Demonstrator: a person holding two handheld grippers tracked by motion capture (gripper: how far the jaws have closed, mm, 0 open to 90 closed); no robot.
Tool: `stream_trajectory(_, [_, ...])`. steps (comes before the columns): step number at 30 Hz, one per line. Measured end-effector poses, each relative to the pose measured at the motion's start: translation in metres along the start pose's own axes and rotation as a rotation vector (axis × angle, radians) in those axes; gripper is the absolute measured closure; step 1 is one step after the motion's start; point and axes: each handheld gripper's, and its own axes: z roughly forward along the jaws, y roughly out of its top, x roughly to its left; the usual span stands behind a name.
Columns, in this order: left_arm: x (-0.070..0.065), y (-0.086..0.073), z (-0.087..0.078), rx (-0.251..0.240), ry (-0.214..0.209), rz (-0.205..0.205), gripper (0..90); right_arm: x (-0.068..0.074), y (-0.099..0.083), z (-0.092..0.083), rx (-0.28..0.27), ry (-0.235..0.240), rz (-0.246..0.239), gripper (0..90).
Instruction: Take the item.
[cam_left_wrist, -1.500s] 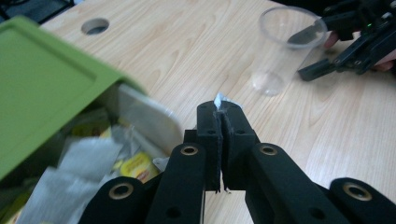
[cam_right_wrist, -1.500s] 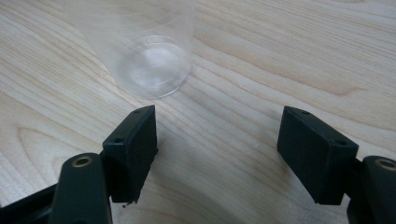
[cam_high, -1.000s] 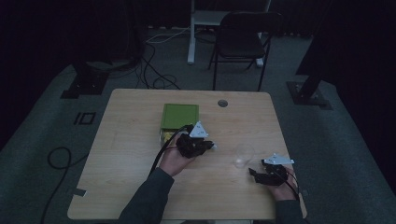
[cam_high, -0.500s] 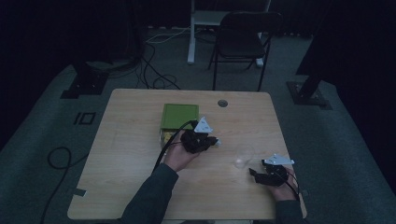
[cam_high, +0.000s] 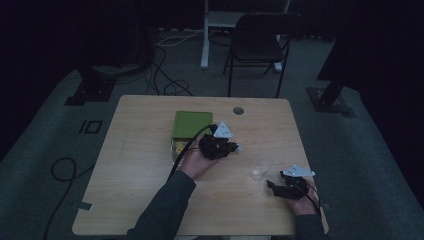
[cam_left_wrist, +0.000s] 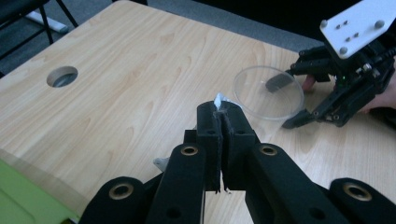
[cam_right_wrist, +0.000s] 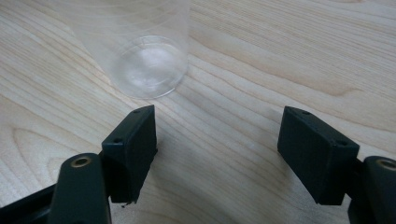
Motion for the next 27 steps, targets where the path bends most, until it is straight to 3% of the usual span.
stream_trajectory(27, [-0.011,0.027,0.014,-0.006,-0.022,0.051,88.4,0.0,0.0,0.0,0.0,-0.001,-0.001,28.0])
